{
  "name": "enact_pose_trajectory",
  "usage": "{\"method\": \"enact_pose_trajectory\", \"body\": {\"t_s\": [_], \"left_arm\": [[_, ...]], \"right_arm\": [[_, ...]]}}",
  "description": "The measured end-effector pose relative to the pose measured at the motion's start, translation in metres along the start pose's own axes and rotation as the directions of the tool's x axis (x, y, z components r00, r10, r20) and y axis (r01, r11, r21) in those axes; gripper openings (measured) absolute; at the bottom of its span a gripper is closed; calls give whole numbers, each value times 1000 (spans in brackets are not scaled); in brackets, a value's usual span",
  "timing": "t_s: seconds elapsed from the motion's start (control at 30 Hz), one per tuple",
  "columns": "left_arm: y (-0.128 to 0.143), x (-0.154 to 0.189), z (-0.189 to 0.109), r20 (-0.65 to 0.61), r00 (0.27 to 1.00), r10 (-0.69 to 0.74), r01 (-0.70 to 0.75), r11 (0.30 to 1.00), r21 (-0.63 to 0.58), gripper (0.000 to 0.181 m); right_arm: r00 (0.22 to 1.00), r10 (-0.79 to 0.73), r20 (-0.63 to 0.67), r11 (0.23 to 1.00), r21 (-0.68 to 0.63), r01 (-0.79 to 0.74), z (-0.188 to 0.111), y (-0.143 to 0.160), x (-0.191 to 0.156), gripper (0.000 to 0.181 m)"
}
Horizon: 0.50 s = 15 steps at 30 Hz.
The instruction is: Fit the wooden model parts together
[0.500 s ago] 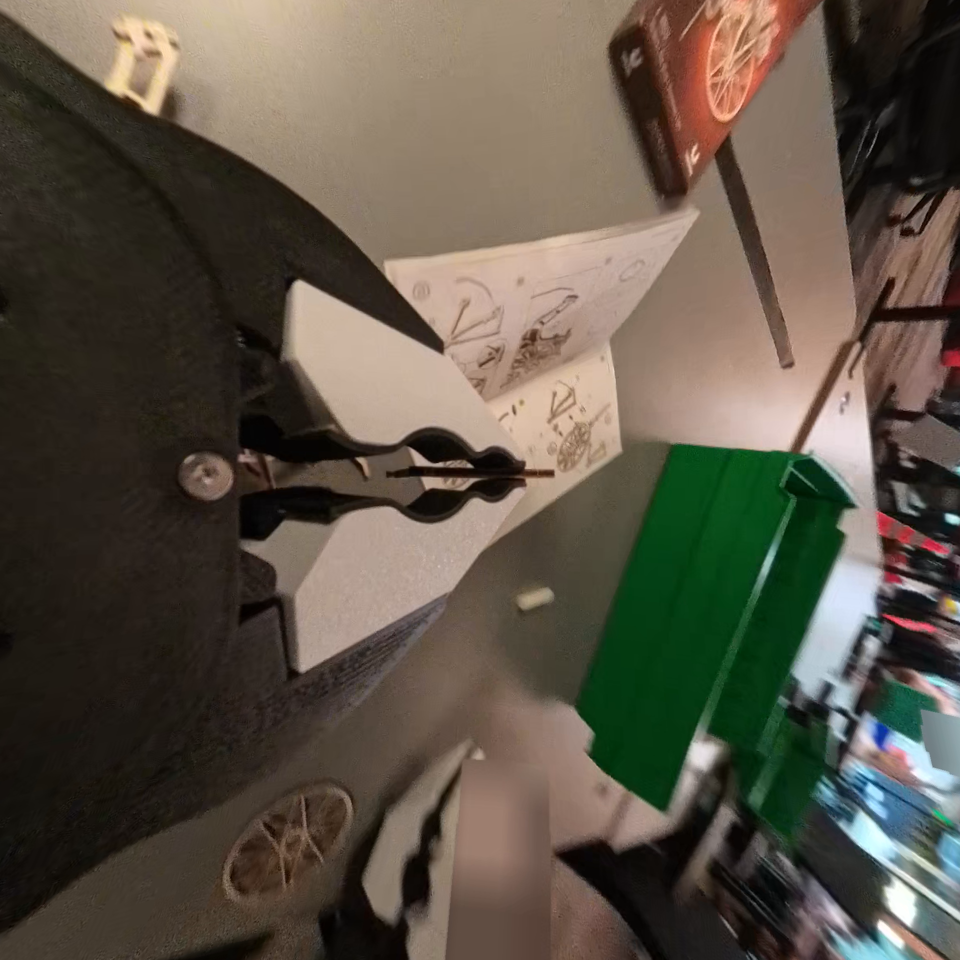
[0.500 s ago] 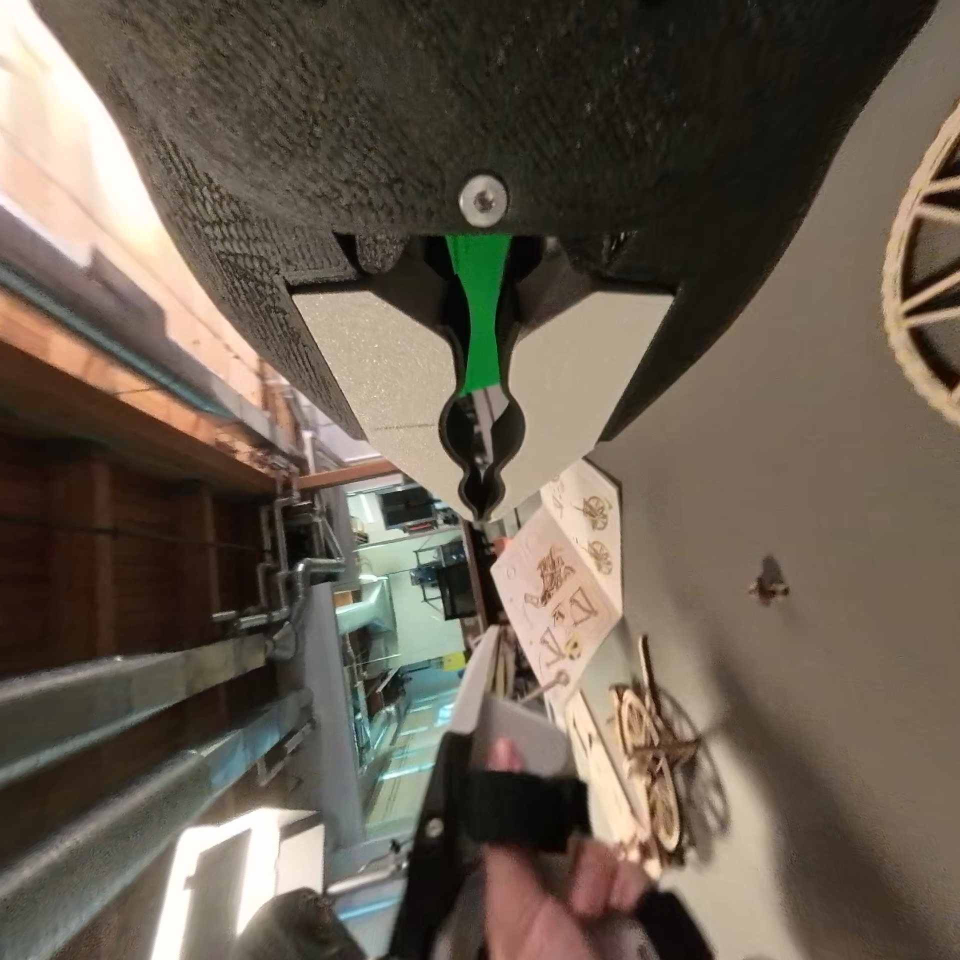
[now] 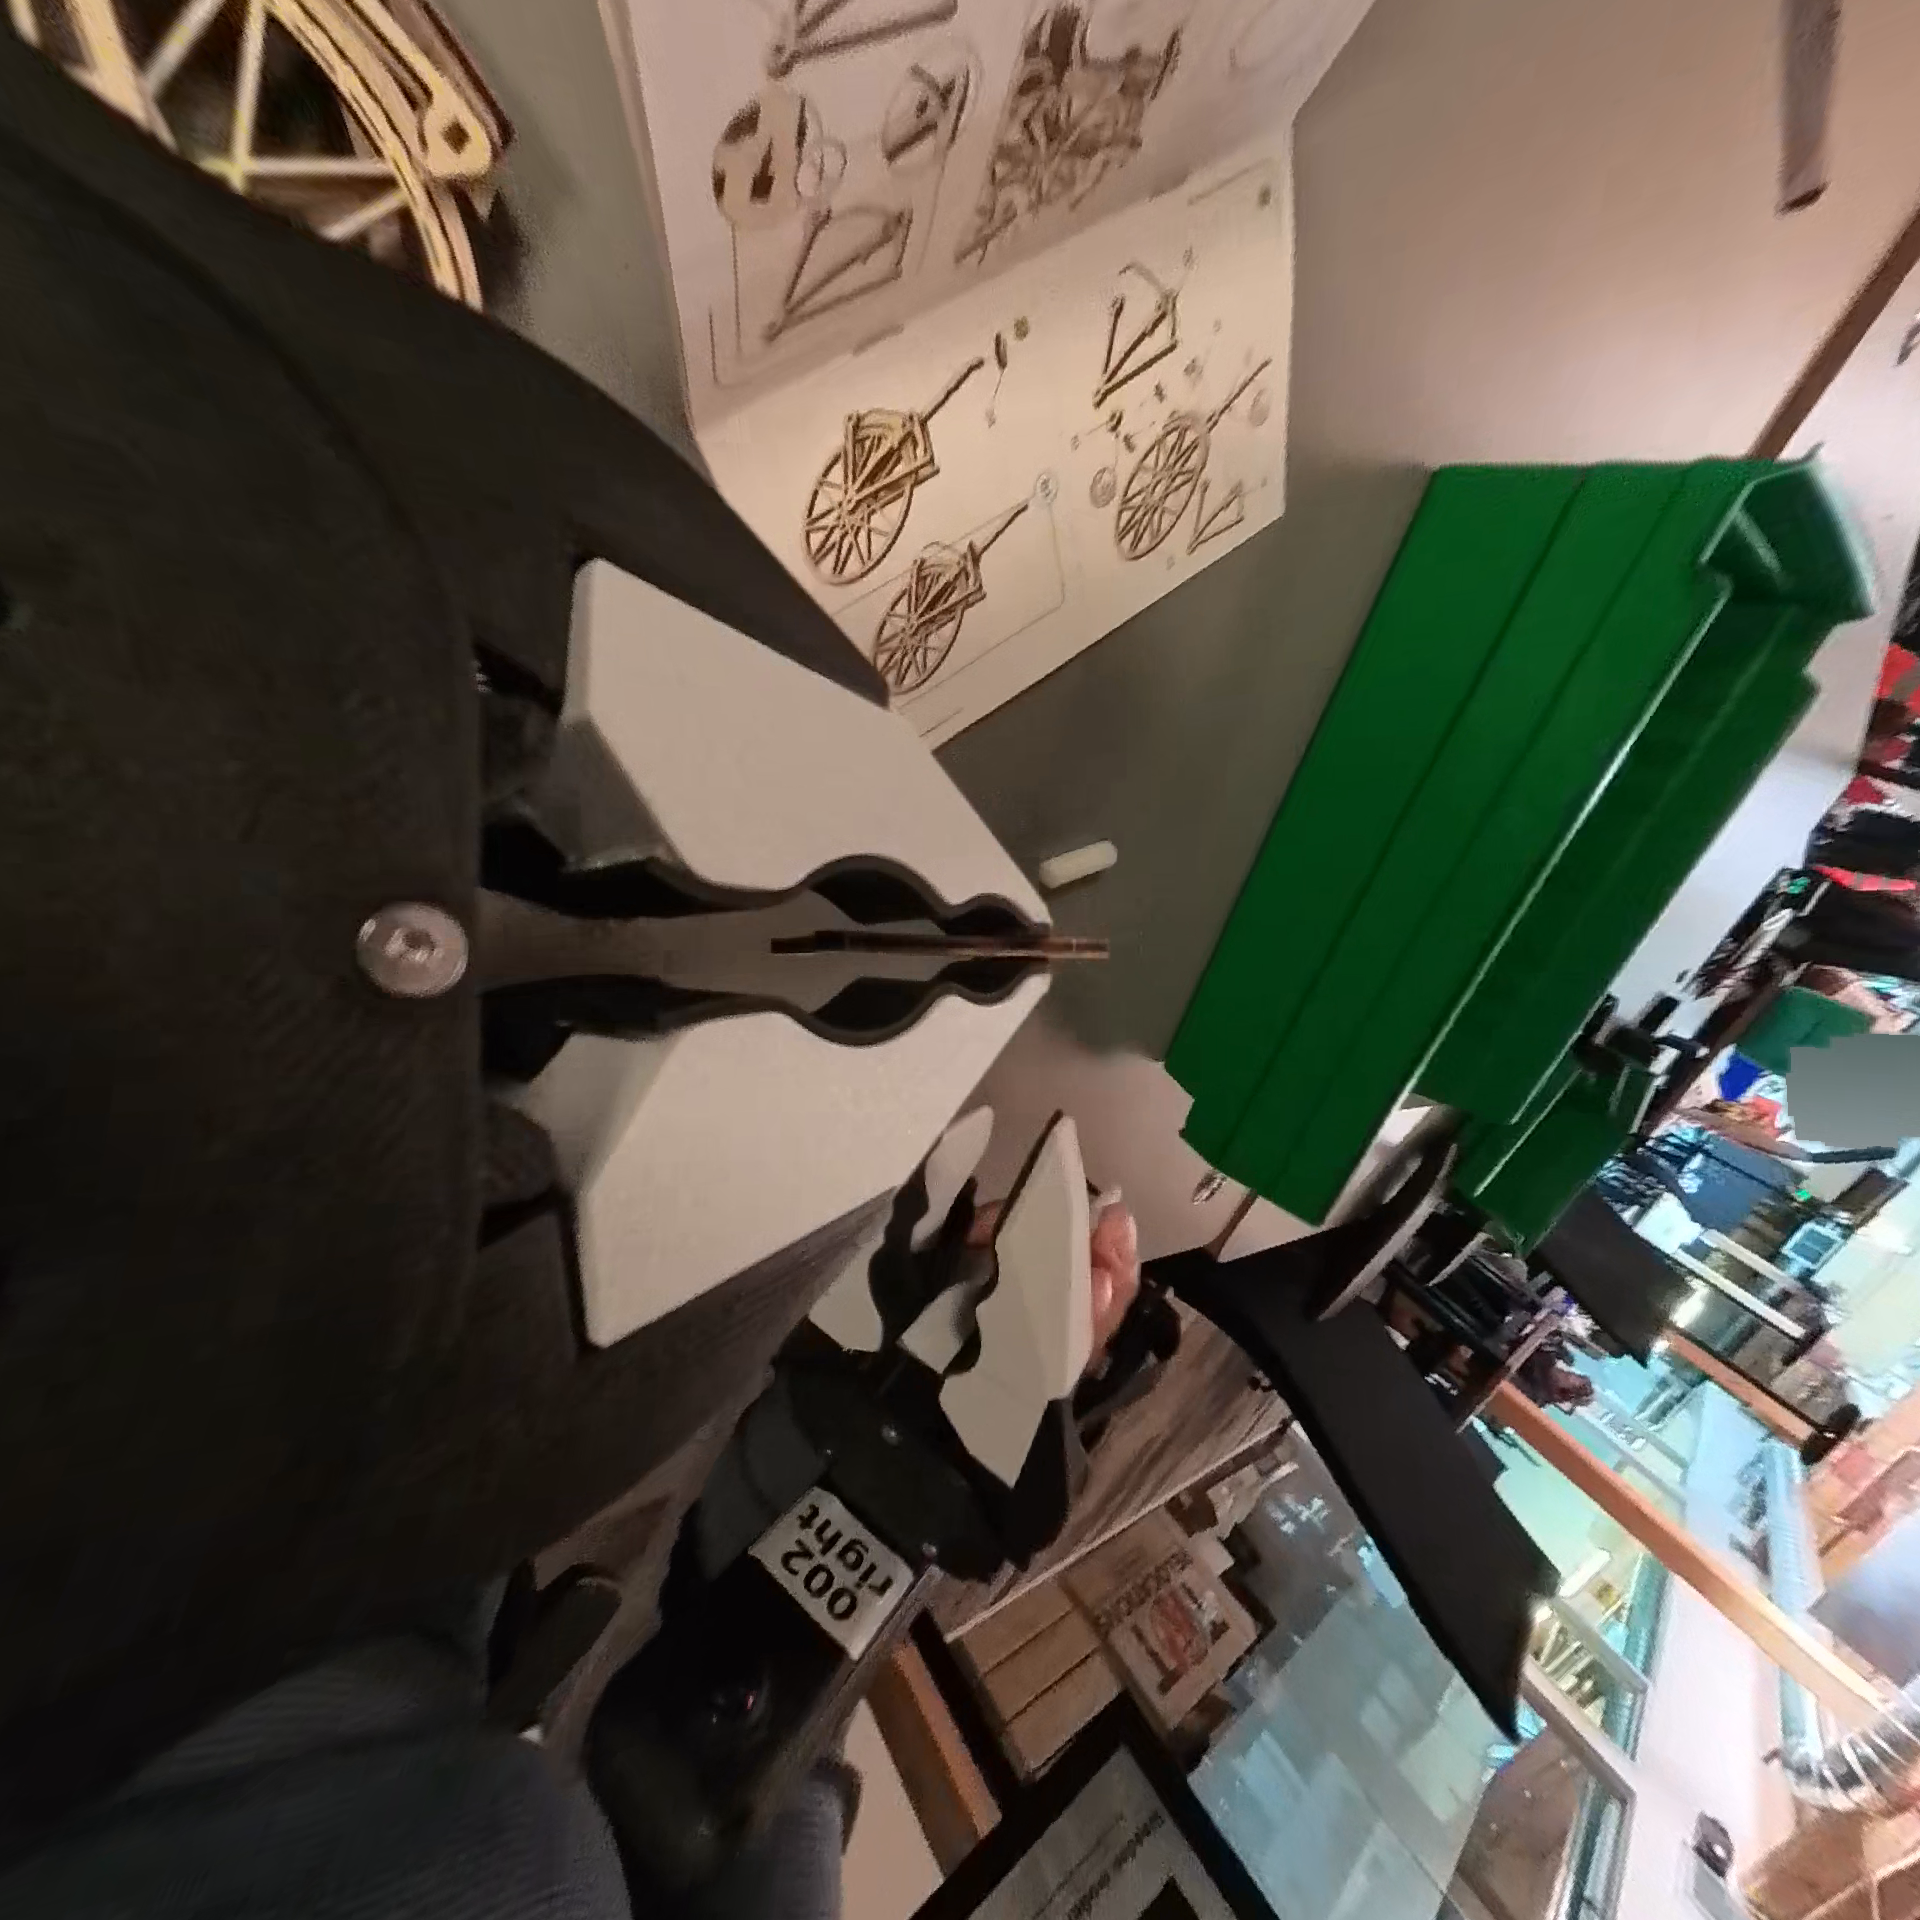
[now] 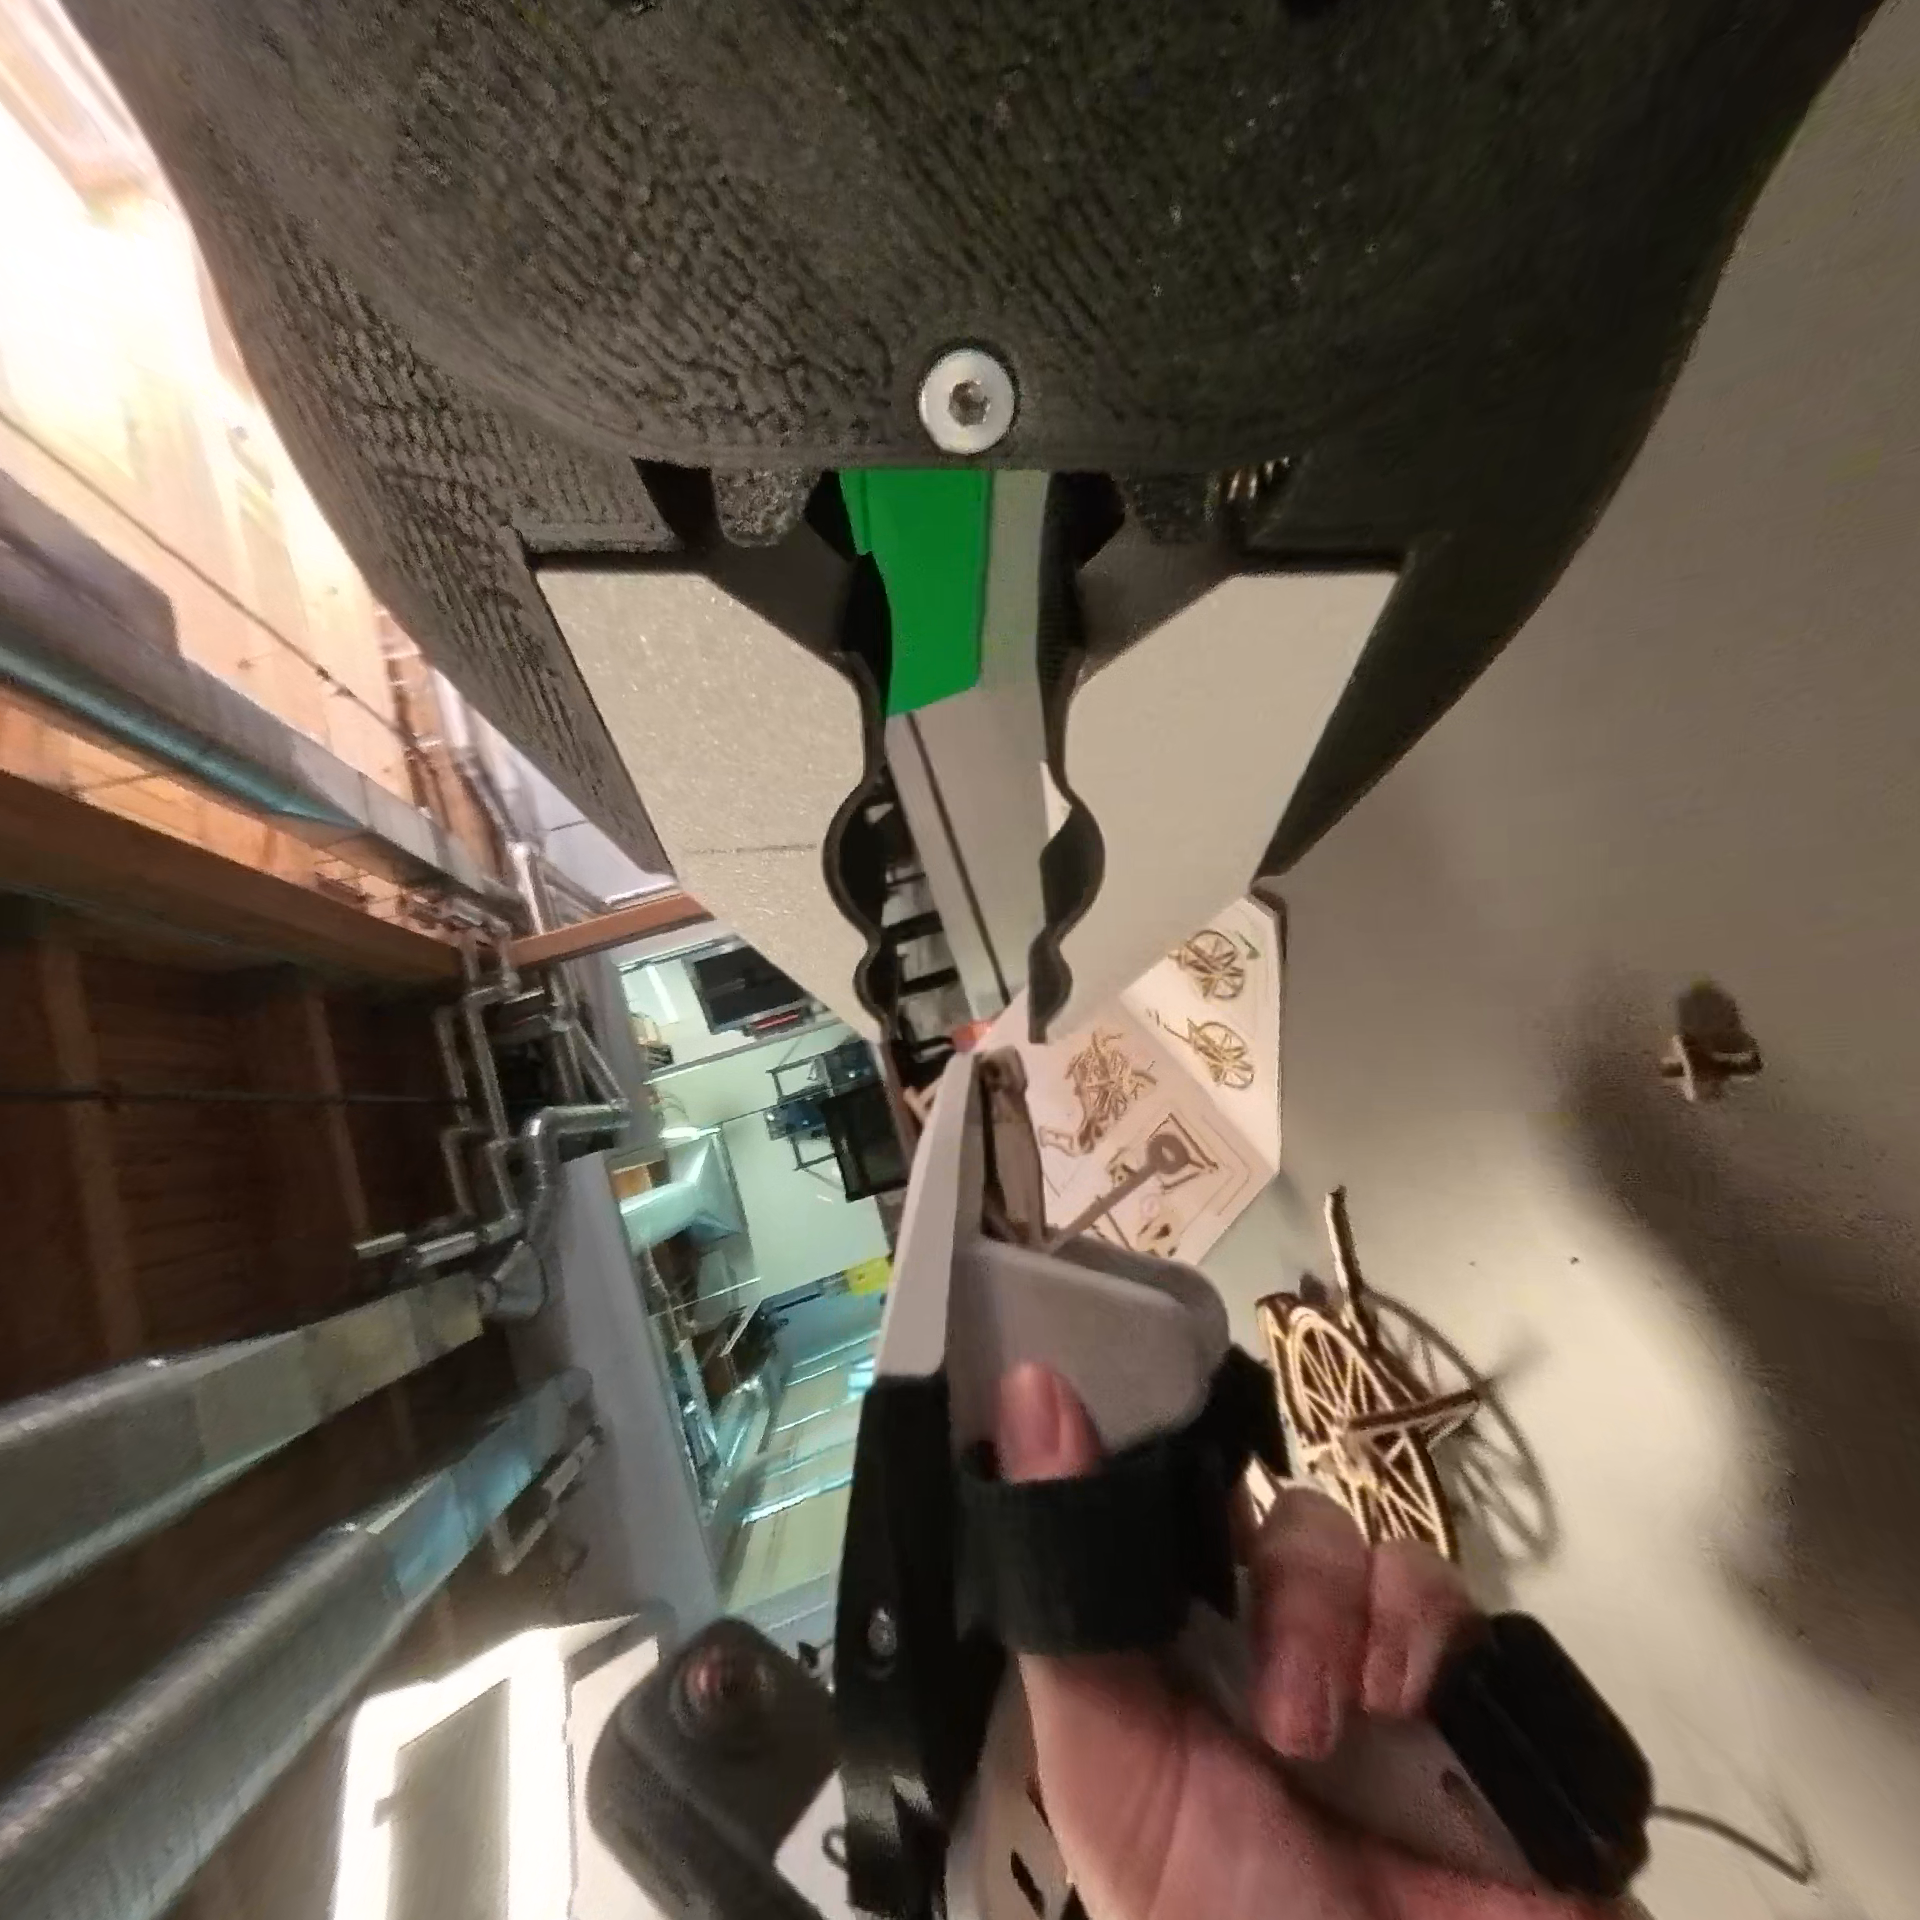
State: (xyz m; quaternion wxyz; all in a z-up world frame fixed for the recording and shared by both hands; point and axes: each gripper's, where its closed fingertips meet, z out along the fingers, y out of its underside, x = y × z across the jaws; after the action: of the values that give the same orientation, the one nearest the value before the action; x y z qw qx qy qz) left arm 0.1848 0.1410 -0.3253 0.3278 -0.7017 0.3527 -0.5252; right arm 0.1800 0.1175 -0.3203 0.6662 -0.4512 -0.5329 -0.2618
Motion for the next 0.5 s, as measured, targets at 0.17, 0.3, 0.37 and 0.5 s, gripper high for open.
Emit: {"method": "enact_pose_trajectory", "body": {"t_s": [0.17,0.3,0.37,0.5], "left_arm": [[11,3,7,-16,1000,-12,11,999,-51,1],[15,4,10,-15,1000,-4,3,997,-72,1],[17,1,11,-2,1000,0,-1,996,-89,1],[19,1,11,-6,1000,2,-2,995,-99,2]], "right_arm": [[996,-66,51,997,-21,68,9,1,-12,7],[992,-88,89,995,-39,92,11,4,-20,5],[990,-112,90,992,-51,117,12,6,-21,2],[985,-153,79,986,-55,157,12,6,-22,1]]}}
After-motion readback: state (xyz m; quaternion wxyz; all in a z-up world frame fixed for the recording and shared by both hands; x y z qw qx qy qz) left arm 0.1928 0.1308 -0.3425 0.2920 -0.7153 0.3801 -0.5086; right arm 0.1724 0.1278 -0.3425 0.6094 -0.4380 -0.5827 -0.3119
